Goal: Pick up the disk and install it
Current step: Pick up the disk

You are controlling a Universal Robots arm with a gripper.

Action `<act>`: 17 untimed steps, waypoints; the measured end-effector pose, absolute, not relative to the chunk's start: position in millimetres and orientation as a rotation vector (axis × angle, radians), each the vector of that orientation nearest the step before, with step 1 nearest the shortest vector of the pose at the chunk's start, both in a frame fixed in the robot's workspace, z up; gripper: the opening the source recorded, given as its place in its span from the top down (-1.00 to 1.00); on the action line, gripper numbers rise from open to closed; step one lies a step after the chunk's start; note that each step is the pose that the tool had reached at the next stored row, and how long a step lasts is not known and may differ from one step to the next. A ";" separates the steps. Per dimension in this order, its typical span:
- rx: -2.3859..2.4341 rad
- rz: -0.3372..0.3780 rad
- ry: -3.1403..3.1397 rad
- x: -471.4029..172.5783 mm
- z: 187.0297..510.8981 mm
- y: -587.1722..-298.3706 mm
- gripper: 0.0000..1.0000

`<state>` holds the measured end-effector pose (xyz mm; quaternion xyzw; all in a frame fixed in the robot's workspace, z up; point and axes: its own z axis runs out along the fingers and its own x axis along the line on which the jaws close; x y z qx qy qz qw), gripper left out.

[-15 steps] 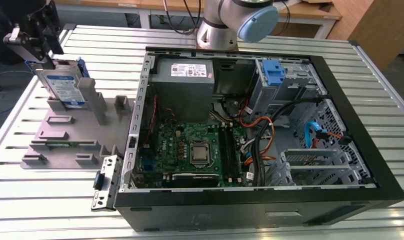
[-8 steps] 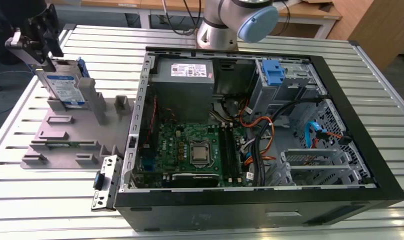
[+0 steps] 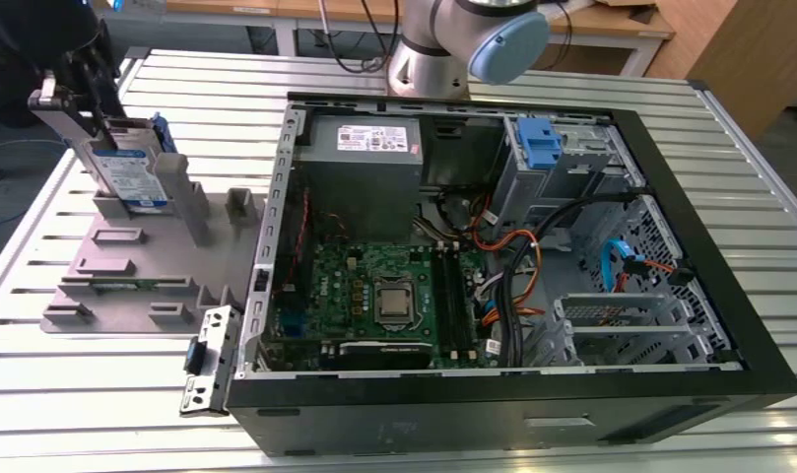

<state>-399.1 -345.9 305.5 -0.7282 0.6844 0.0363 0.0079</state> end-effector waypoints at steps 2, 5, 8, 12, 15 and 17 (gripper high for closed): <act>-2.295 0.114 2.120 -399.2 303.0 -345.6 -0.06; -2.313 0.114 2.101 -399.7 300.6 -345.6 -0.06; -2.313 0.114 2.101 -399.8 300.5 -345.5 -0.06; -2.312 0.114 2.100 -399.8 300.3 -343.6 -0.06; -2.312 0.114 2.101 -399.9 300.2 -342.0 -0.06; -2.301 0.114 2.113 -399.8 300.2 -342.0 -0.06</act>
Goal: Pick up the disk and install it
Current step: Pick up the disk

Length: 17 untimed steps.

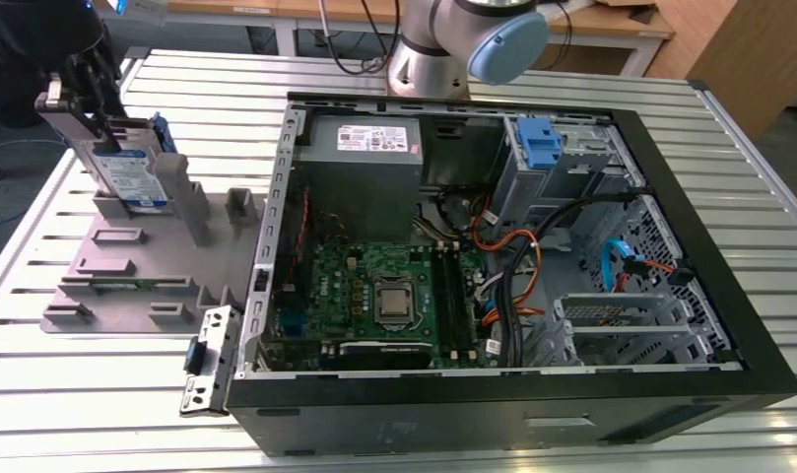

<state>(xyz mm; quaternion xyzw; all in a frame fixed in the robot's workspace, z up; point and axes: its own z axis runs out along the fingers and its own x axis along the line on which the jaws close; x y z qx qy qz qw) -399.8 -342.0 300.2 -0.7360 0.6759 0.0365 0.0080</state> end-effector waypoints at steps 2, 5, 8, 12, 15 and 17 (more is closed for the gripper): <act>-2.287 0.114 2.127 -399.8 300.2 -341.9 -0.06; -2.284 0.114 2.130 -399.8 300.3 -341.9 -0.06; -2.284 0.114 2.130 -399.8 300.3 -341.9 -0.06; -2.283 0.114 2.130 -399.8 300.7 -341.9 -0.06; -2.283 0.114 2.130 -399.8 300.9 -341.9 -0.06; -2.283 0.114 2.130 -399.8 300.9 -341.9 -0.06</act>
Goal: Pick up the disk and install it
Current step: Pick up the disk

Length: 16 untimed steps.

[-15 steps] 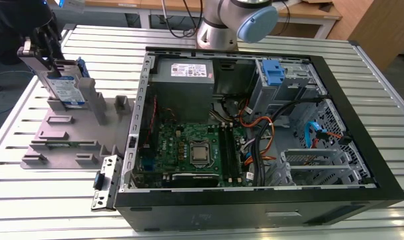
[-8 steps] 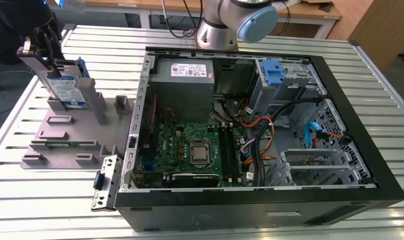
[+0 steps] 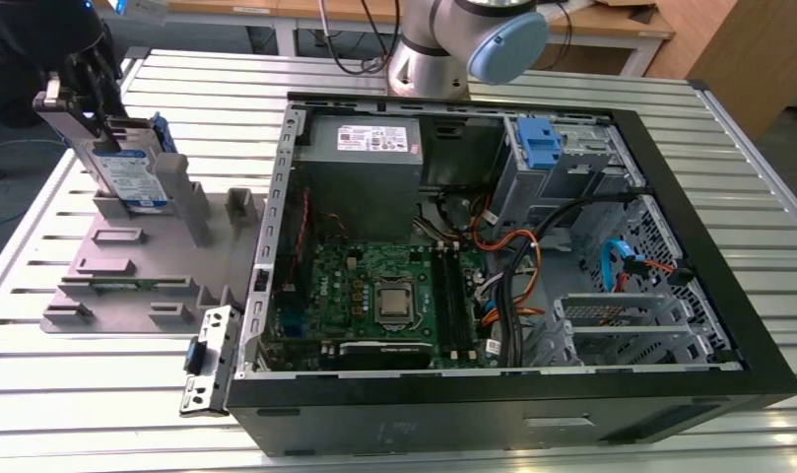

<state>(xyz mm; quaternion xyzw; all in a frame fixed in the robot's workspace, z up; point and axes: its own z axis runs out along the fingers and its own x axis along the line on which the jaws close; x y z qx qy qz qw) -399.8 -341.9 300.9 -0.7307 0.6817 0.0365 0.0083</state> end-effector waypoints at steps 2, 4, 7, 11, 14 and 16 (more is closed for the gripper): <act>-2.284 0.114 2.130 -399.8 301.1 -341.9 -0.06; -2.283 0.114 2.130 -399.8 301.1 -341.9 -0.04; -2.283 0.114 2.130 -399.8 301.2 -341.9 0.10; -2.284 0.114 2.131 -399.9 301.5 -343.0 0.10; -2.284 0.114 2.130 -399.8 301.4 -344.5 0.10; -2.283 0.114 2.131 -399.8 301.3 -344.6 0.10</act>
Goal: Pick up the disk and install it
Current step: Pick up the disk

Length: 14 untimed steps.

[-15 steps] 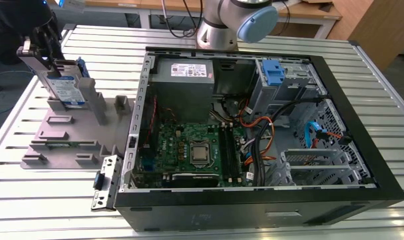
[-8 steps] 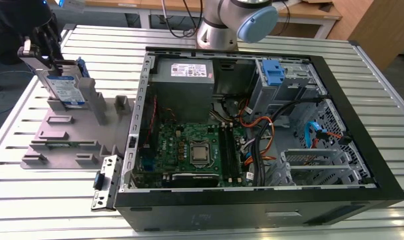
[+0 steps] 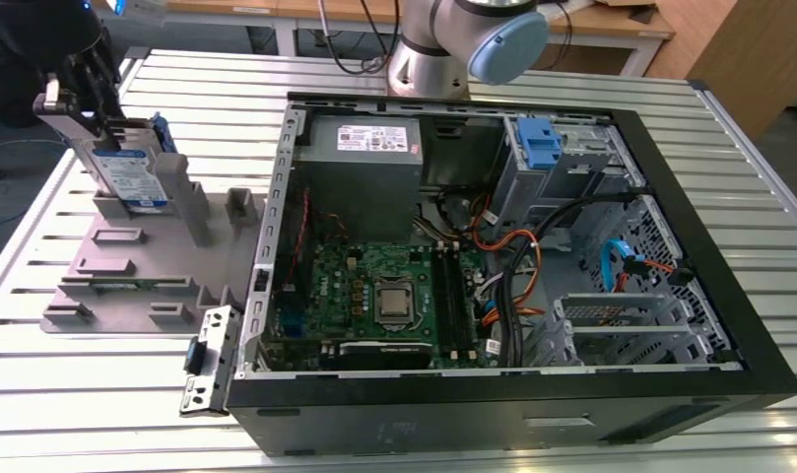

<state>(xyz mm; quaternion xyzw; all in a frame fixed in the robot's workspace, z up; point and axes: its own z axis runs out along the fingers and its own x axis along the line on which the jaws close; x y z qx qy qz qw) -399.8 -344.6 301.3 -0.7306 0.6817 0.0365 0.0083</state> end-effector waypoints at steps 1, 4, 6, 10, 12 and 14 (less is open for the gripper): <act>-2.283 0.114 2.130 -399.8 301.3 -344.7 0.10; -2.282 0.114 2.132 -398.6 301.2 -344.9 0.10; -2.277 0.114 2.137 -397.8 301.0 -344.8 0.10; -2.276 0.114 2.138 -397.7 301.1 -344.0 0.10; -2.275 0.114 2.139 -397.7 301.1 -344.0 0.10; -2.275 0.114 2.139 -397.7 301.1 -344.1 0.10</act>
